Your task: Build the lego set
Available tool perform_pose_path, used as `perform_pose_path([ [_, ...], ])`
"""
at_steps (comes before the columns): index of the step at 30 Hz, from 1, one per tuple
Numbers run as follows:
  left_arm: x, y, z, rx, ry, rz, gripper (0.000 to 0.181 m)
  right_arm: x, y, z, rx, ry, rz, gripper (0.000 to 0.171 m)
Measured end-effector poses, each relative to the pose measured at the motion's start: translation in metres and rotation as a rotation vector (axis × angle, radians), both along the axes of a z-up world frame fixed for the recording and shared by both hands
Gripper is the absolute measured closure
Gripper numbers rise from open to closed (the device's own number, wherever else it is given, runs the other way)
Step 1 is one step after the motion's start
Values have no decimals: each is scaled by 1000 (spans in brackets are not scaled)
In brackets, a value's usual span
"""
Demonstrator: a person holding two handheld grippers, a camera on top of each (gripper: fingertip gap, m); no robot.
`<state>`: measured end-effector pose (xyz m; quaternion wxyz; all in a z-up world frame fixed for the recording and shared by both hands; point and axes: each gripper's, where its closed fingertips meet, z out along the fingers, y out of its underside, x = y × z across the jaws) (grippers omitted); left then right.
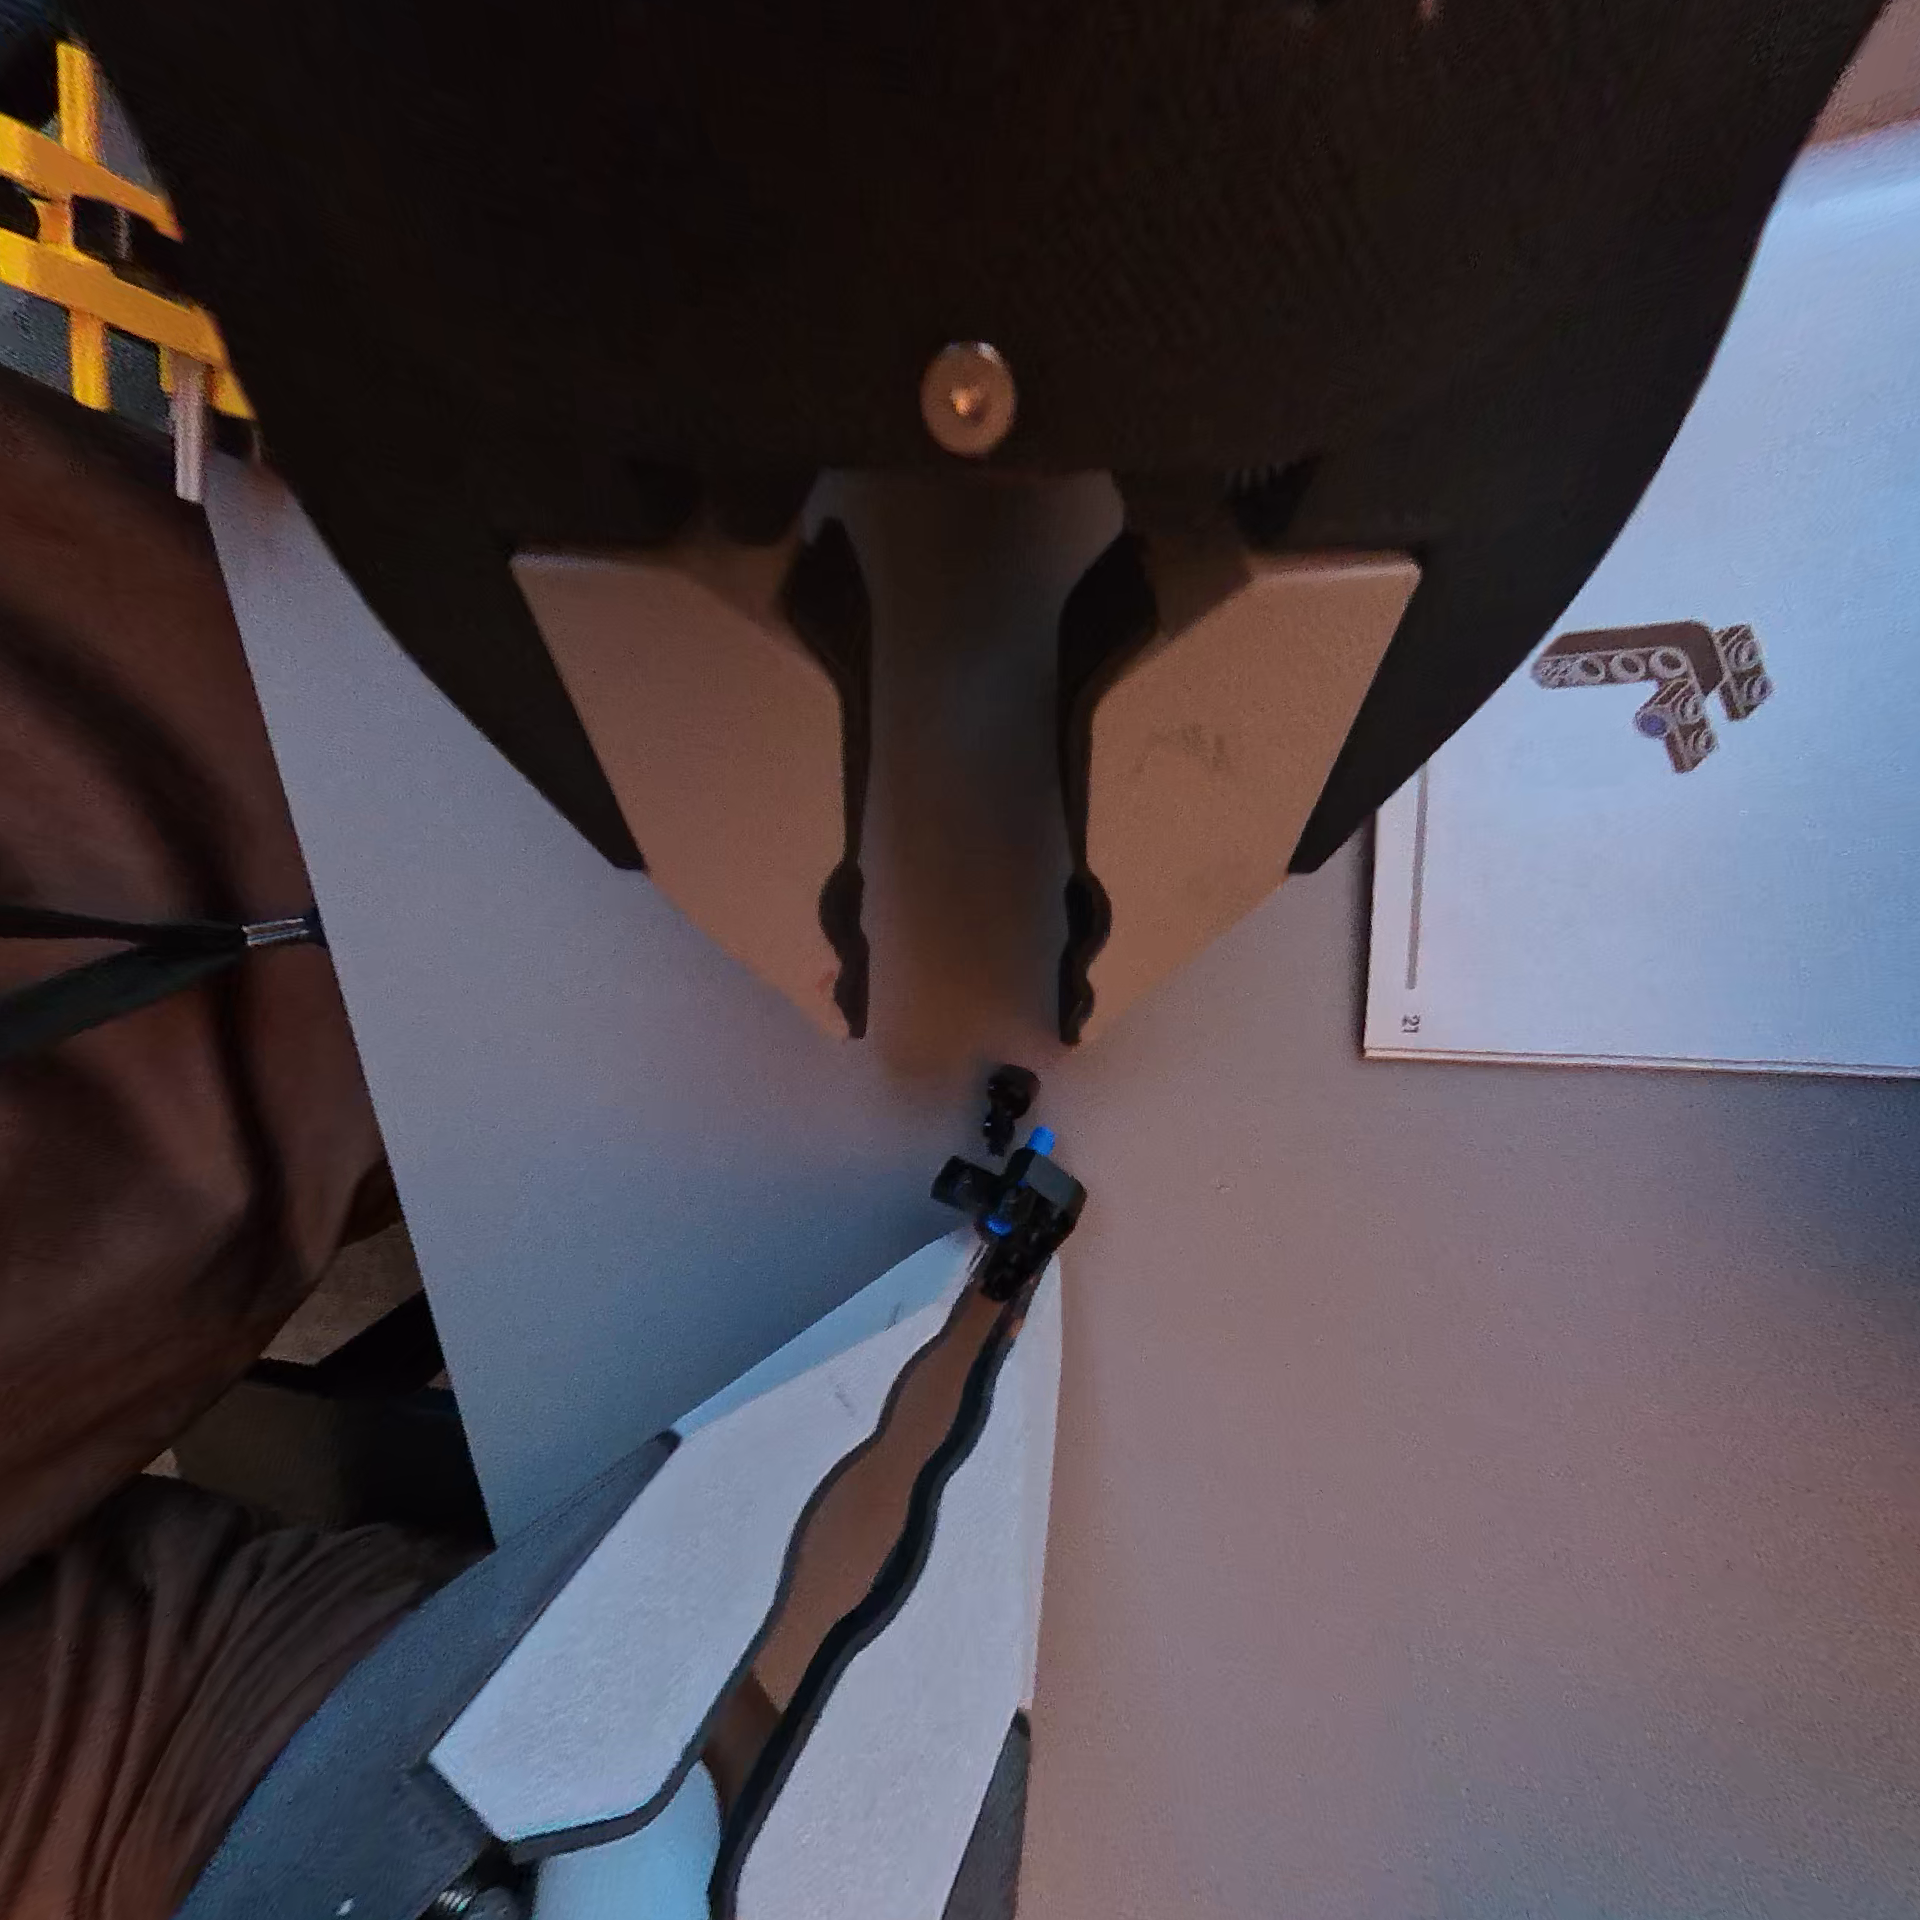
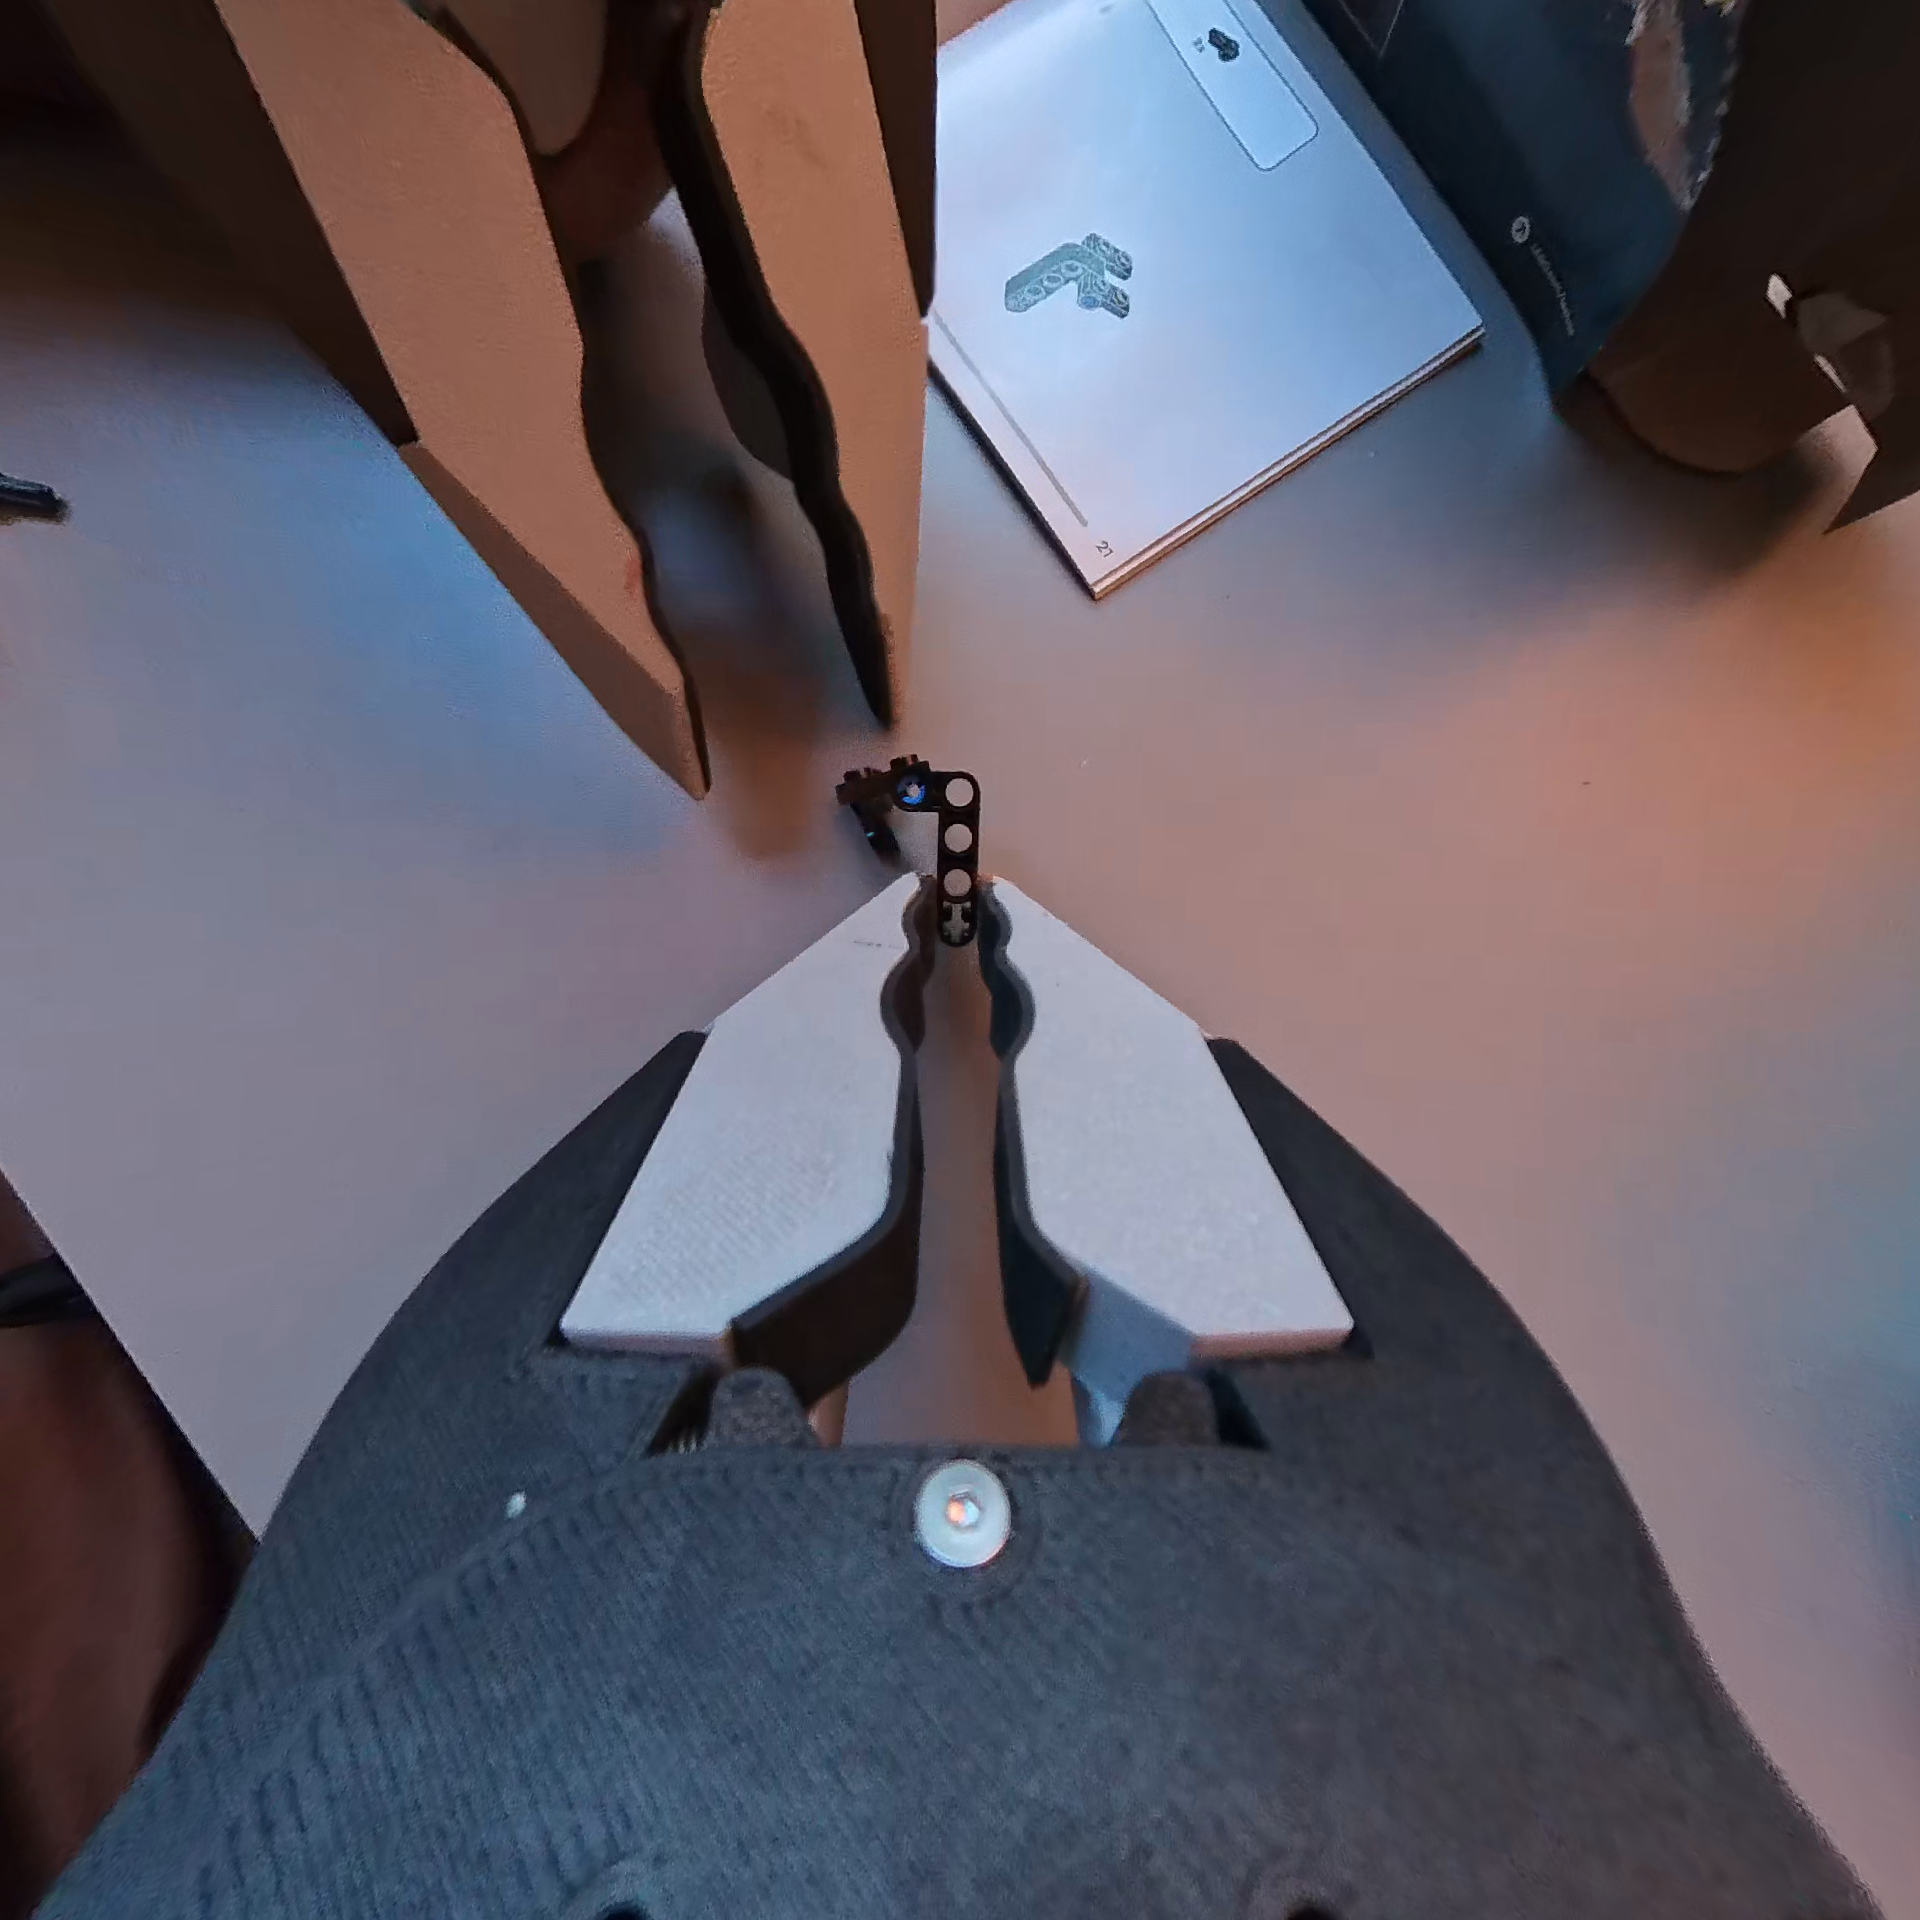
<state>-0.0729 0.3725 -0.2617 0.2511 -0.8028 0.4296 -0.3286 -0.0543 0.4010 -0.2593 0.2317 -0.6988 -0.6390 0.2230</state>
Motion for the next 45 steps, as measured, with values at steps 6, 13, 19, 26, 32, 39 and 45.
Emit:
perform_pose_path([
  [6, 3, 3, 4, 59, -4, -13, 147, -3, -8, 2, 100, -22, 145, 167],
  [13, 3, 5, 8, 125, 9, -18, 153, -5, -6, 2, 61, -3, 269, 167],
  [19, 2, 7, 8, 114, -15, -5, 157, -4, -3, 5, 62, 3, 287, 167],
  [26, 1, 6, -2, 100, 15, -13, 158, -4, -3, 0, 53, -14, 288, 167],
  [32, 2, 7, -2, 98, 9, -8, 158, -4, -5, -1, 62, -13, 292, 167],
  [39, 8, 12, -4, 106, 29, -15, 160, -2, -2, -1, 66, -9, 296, 167],
  [45, 2, 18, -5, 123, 53, 16, 165, 6, 10, -2, 60, 0, 270, 167],
])
